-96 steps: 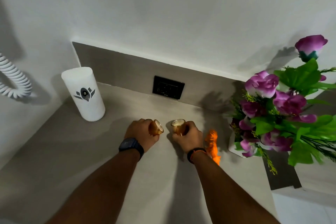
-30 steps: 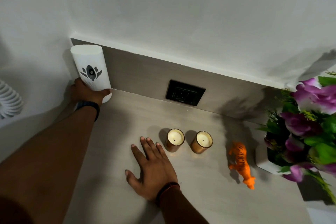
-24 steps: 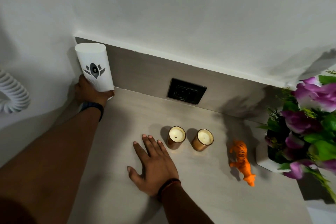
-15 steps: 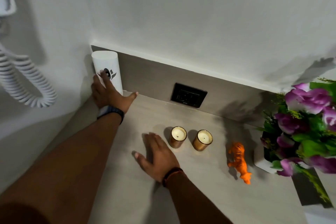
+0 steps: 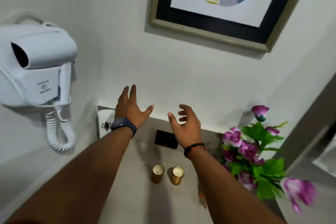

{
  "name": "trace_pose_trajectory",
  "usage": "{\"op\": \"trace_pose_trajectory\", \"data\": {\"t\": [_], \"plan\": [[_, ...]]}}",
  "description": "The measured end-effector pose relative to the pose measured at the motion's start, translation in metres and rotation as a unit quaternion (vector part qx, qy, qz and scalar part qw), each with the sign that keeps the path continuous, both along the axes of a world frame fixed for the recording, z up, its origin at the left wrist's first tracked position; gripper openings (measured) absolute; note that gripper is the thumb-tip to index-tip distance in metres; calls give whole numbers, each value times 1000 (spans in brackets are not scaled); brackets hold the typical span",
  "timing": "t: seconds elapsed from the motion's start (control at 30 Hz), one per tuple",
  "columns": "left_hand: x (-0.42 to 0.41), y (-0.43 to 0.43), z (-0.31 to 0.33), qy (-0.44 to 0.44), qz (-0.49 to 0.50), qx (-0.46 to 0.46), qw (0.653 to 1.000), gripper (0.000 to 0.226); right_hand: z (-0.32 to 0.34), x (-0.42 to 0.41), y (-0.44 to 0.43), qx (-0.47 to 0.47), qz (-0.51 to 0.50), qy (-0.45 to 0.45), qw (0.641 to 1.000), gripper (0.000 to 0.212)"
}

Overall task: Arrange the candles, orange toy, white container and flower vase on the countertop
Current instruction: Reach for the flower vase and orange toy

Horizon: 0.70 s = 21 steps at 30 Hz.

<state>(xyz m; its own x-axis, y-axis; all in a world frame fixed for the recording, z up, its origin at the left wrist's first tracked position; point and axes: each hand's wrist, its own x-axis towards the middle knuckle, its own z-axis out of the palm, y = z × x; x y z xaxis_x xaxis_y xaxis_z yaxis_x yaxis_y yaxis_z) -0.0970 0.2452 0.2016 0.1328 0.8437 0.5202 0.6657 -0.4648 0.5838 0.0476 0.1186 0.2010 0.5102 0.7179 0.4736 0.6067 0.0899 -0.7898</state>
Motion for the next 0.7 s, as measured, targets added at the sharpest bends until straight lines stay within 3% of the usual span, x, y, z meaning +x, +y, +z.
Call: {"op": "trace_pose_trajectory", "data": {"t": [0.13,0.37,0.5,0.63,0.7], "plan": [[13,-22,-8,17,-34,-29,999,96,-19,13,-29,-57,0,-40,998,47],[42,-80,-77,66,-111,-137,982,94,-97,39,-95,-107,-83,7,991,36],[65,-123,-130,80,-155,-218,960,82,-156,62,-136,-171,-189,44,966,23],[95,-161,-180,83,-194,-291,933,66,-198,84,-164,-187,-283,98,935,24],[112,-177,-203,82,-211,-326,918,73,-213,98,-169,-198,-321,119,918,30]]}}
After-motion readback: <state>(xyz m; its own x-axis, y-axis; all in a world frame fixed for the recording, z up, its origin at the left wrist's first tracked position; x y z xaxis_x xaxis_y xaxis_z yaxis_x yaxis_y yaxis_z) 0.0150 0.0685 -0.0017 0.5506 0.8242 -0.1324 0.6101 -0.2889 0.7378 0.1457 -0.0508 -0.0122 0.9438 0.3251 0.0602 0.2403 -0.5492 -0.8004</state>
